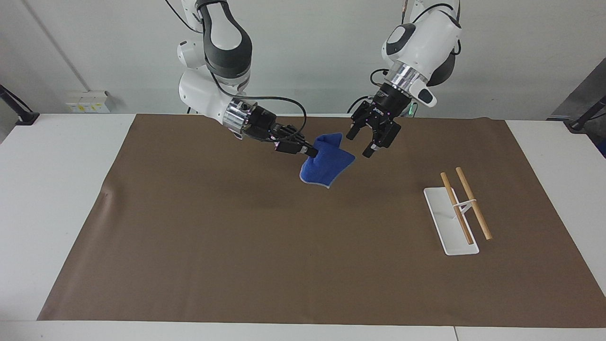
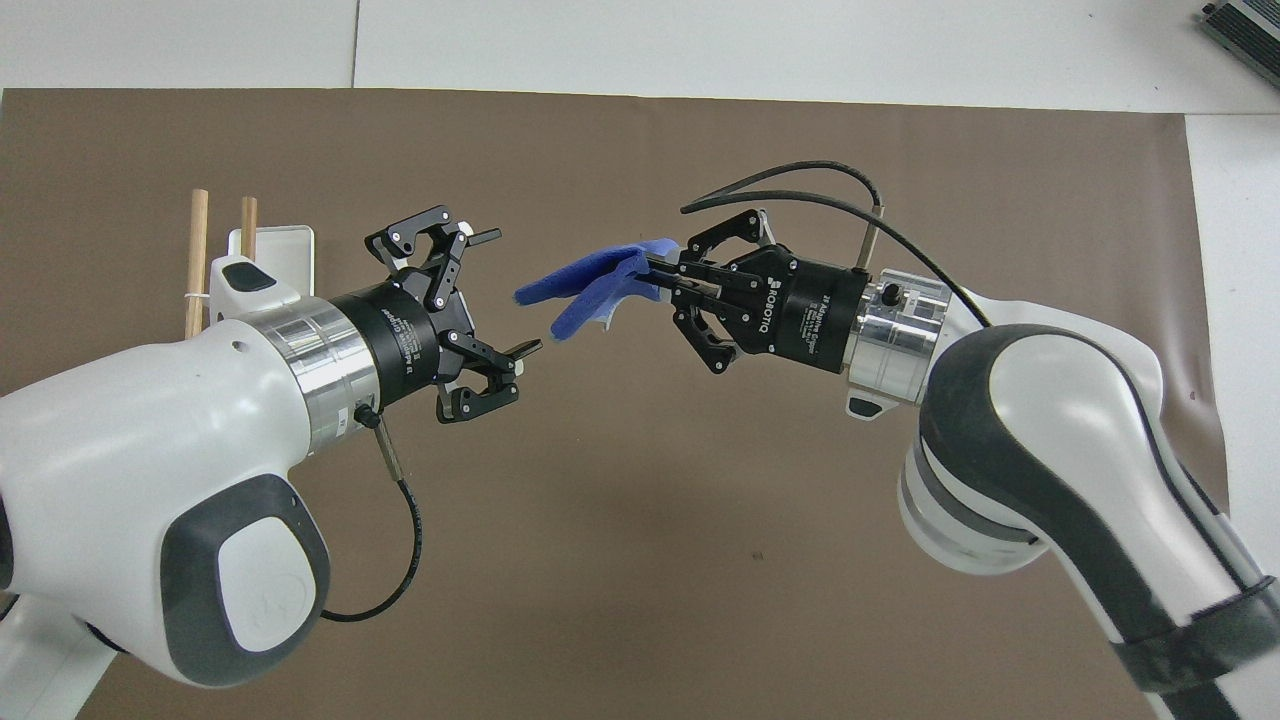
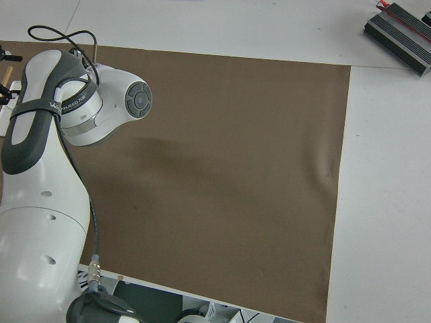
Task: Right arm passes towel to left arm to hang
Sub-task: 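Hold the towel out with the right gripper while the left gripper grasps it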
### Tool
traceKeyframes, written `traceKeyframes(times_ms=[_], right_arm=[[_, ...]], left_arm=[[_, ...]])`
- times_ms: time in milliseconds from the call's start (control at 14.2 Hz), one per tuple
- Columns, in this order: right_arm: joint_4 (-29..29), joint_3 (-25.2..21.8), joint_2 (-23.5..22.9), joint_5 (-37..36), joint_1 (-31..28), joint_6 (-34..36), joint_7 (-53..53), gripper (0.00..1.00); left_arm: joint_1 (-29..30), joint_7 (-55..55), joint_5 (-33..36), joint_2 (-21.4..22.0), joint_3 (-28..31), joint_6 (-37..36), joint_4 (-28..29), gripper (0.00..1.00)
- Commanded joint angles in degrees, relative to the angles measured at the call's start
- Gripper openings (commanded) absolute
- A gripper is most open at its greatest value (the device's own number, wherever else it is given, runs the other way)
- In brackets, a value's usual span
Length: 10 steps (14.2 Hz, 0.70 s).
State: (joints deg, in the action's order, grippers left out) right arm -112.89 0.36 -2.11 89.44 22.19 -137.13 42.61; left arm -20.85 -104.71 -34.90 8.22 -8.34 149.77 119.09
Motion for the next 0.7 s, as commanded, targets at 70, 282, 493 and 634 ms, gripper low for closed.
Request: traceKeyframes(times_ms=[70,282,493,634], right_arm=[[-1.5,0.5,1.5,1.5,-0.5,-0.8,0.3,0.00],[-1.5,0.5,1.5,1.5,-0.5,-0.8,0.3,0.00],[-1.5,0.5,1.5,1.5,-0.5,-0.8,0.3,0.00],[-1.5,0.5,1.6,1.5,-0.1,-0.8,0.3,0.00]], left_arm=[[-2.3,-0.6,-1.0,-1.7,0.9,4.9,1.3,1.00],[-2.4,-0.5,-1.0,-2.9,0.9,6.1,1.1,1.00],[-4.5,-0.5,-1.0,-4.9,0.9,10.4,1.1,0.83],[-4.6,-0.1,-1.0,-5.0,0.8,10.2,1.0,0.64]])
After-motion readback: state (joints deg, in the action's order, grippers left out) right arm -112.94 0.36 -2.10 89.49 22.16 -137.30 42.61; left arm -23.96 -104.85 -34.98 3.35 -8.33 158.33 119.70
